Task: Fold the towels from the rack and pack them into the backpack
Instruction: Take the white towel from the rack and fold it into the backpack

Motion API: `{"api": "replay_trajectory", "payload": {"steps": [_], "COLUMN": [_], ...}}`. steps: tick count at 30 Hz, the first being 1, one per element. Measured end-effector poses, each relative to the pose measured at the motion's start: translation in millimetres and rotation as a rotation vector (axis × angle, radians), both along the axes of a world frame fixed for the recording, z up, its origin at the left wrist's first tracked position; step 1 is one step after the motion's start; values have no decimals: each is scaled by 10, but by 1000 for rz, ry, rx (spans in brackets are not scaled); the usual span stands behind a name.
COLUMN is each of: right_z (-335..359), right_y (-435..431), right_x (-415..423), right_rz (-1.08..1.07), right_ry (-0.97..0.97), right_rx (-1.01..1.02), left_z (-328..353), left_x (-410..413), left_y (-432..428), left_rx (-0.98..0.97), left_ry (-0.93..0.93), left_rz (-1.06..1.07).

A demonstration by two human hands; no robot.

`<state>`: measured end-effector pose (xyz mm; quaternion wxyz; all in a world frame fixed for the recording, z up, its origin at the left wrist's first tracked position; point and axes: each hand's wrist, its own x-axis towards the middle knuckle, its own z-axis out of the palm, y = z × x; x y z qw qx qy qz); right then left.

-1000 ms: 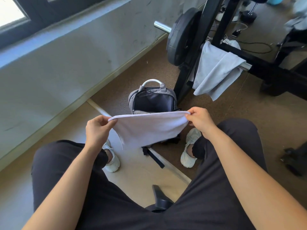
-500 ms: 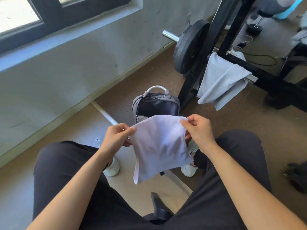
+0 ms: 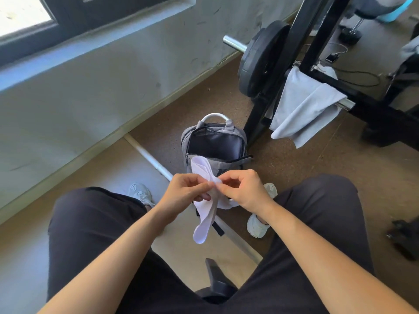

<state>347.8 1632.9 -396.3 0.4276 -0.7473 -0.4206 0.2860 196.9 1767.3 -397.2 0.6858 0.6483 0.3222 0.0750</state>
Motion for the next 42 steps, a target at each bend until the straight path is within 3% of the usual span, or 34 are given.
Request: {"api": "replay_trajectory", "payload": {"steps": [5,10,13,16,21,26,30,33,36,38,42], "right_z": [20,-10,3,58,126,167,111,98,58,0,17], "right_y": [22,42,-8,-76,-152,-187,-165,-135,-147,-154,-111], "right_x": [-67,15,153,247,363,394,388,370,403,411,422], "right_rz": [105,32,39,68,140,175,-55,-107,79,138,-19], "right_ry": [-50,-88,4,112,248,297,112,51,48,35,196], "right_rx": [-46,-41,-28,-7,-9,-43,37,109,-212,-378,-220], "left_z": [-53,-37,-36,-140,-380,-434,-295,-213,-350,-386,-216], "left_x": [11,-34,-45,-54,-103,-52,-49,-31,-83,-121,-92], "left_y": [3,-34,81,298,368,336,290,261,362,369,312], "left_rx": [7,78,198,292,135,168,393,498,470,434,174], "left_ry": [-32,-92,-106,7,205,60,-148,-248,35,112,-49], "left_rz": [-9,-146,76,300,-98,-263,-17,19,-132,-175,-93]}}
